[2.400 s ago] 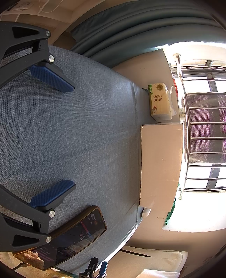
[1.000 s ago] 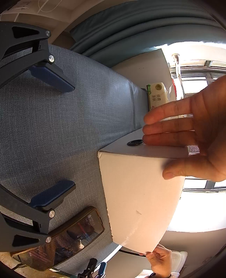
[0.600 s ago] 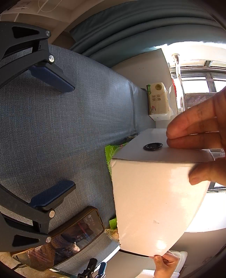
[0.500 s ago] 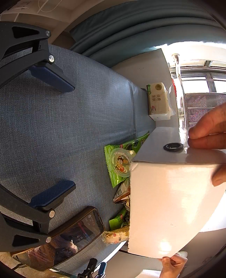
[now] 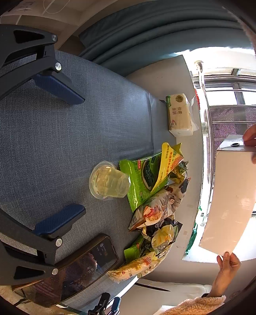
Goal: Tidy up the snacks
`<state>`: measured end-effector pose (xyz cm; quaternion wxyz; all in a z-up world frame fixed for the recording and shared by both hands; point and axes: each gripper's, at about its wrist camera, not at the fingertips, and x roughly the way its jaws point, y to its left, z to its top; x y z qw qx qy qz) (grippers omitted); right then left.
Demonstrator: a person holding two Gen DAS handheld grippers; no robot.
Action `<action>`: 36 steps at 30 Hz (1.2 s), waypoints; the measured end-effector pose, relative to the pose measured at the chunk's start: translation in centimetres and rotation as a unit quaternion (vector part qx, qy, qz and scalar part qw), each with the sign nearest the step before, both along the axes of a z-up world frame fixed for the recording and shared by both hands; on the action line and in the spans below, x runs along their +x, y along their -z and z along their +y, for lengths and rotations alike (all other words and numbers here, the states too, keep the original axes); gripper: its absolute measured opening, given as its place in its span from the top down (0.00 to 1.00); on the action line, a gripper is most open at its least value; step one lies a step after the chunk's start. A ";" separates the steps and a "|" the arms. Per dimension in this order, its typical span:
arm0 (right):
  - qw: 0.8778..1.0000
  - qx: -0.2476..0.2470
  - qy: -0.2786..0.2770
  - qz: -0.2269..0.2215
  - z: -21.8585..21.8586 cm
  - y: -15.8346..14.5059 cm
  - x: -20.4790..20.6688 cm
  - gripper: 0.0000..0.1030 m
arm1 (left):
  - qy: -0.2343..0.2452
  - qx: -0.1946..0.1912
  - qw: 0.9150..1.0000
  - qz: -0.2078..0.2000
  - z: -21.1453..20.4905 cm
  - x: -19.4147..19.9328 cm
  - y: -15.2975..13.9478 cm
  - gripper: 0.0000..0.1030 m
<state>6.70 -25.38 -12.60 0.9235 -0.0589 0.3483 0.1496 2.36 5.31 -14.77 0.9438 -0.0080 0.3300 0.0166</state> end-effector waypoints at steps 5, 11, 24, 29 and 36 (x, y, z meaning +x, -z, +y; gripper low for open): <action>1.000 0.000 -0.001 0.002 0.0 -0.1 0.0 0.00 | 0.001 0.000 1.000 0.002 -0.1 0.1 -0.1 0.00; 1.000 0.000 0.000 0.001 0.0 0.0 0.0 0.00 | 0.001 0.000 1.000 0.003 -0.2 0.2 -0.1 0.00; 1.000 0.000 0.000 0.001 0.0 0.0 0.1 0.00 | 0.001 0.001 1.000 0.003 -0.1 0.3 -0.2 0.00; 1.000 0.001 0.000 0.001 0.0 0.0 0.1 0.00 | 0.001 0.001 1.000 0.003 -0.2 0.3 -0.2 0.00; 1.000 0.001 0.000 0.001 0.0 0.0 0.1 0.00 | 0.001 0.000 1.000 0.003 -0.2 0.3 -0.2 0.00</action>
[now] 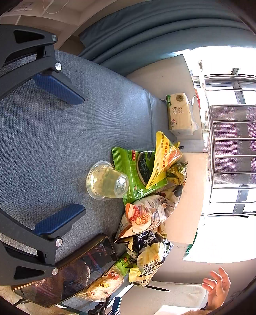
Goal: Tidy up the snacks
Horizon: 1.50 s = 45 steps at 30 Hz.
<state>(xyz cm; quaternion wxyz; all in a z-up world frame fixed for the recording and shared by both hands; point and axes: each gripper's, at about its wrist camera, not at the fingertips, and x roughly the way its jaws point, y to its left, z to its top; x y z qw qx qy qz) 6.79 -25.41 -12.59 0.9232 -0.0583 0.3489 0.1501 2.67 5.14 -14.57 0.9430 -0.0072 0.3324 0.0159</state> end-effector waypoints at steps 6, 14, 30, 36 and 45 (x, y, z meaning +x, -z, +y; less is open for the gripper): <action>1.000 -0.001 0.000 0.002 0.0 0.0 0.1 0.00 | 0.000 0.000 1.000 0.000 0.0 0.0 0.0 0.00; 1.000 -0.001 0.001 0.004 0.0 0.0 0.1 0.00 | 0.000 0.000 1.000 0.000 0.0 0.0 0.0 0.00; 1.000 -0.003 -0.001 0.009 0.1 -0.1 0.2 0.00 | 0.001 0.000 1.000 0.028 0.1 0.4 -0.3 0.00; 0.995 -0.030 -0.005 0.090 0.7 -0.8 2.0 0.00 | 0.025 -0.003 0.995 0.098 0.1 1.4 -1.0 0.00; 0.986 -0.055 -0.019 0.159 1.1 -1.3 3.1 0.00 | 0.026 -0.003 0.992 0.121 0.1 2.1 -1.0 0.00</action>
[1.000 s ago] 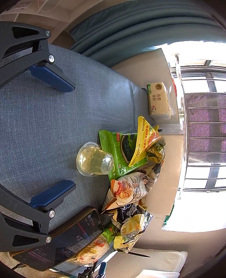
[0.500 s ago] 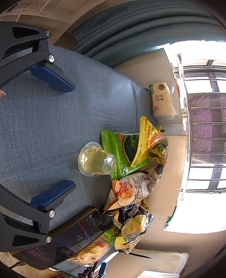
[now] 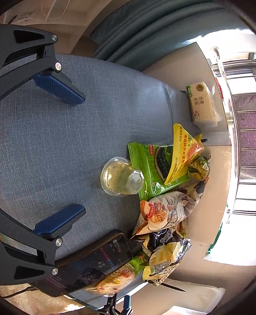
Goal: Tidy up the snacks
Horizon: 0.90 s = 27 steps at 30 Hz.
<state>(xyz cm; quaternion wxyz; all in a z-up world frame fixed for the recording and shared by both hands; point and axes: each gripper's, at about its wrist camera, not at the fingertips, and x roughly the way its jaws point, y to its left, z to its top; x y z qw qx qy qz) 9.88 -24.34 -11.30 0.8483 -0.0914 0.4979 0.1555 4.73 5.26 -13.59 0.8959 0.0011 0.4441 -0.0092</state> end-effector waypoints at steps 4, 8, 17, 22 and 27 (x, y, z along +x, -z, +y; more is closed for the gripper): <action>1.000 -0.011 0.005 0.016 -0.5 -0.4 -0.8 0.00 | 0.011 0.000 1.000 0.005 0.3 0.5 -0.1 0.00; 1.000 -0.006 0.021 -0.021 -1.7 -3.3 -2.9 0.00 | -0.031 -0.014 0.999 -0.009 1.8 -0.2 -1.8 0.00; 0.969 0.071 0.031 -0.236 -0.9 -12.6 -6.3 0.00 | -0.083 -0.036 0.985 -0.145 1.9 -2.3 -10.9 0.00; 0.970 0.059 0.012 -0.234 1.8 -14.4 -5.5 0.00 | -0.078 -0.050 0.981 -0.167 0.8 -2.1 -13.2 0.00; 0.976 0.094 0.005 -0.198 3.0 -14.0 -5.3 0.00 | -0.068 -0.034 0.984 -0.164 -1.2 -1.9 -13.9 0.00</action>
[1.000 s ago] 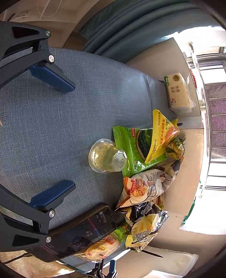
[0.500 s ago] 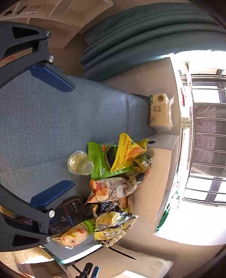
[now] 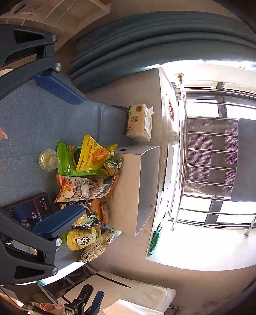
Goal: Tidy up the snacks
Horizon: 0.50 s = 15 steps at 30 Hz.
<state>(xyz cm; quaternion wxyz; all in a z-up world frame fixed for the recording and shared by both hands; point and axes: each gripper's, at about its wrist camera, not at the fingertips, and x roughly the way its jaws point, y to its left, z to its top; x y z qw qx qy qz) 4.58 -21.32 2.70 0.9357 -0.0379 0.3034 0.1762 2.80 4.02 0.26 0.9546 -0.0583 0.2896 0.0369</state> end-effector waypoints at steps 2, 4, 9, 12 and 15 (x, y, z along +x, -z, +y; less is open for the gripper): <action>1.000 -0.001 0.001 -0.001 0.5 0.2 -0.4 0.00 | 0.005 -0.001 1.000 0.000 -0.8 -0.1 -0.1 0.00; 1.000 -0.013 0.006 0.000 0.9 0.5 -0.7 0.00 | 0.013 0.003 1.000 0.002 -1.7 -0.2 0.0 0.00; 1.000 -0.007 -0.009 0.004 1.1 0.7 -1.5 0.00 | 0.024 0.001 1.000 0.000 -3.0 -0.4 -0.3 0.00; 1.000 -0.004 -0.006 0.001 0.8 0.5 -1.7 0.00 | 0.028 0.005 1.000 -0.003 -3.4 -0.5 -0.6 0.00; 1.000 0.011 -0.006 0.008 0.2 0.5 -1.6 0.00 | 0.033 0.003 0.999 -0.001 -3.5 -0.4 -0.7 0.00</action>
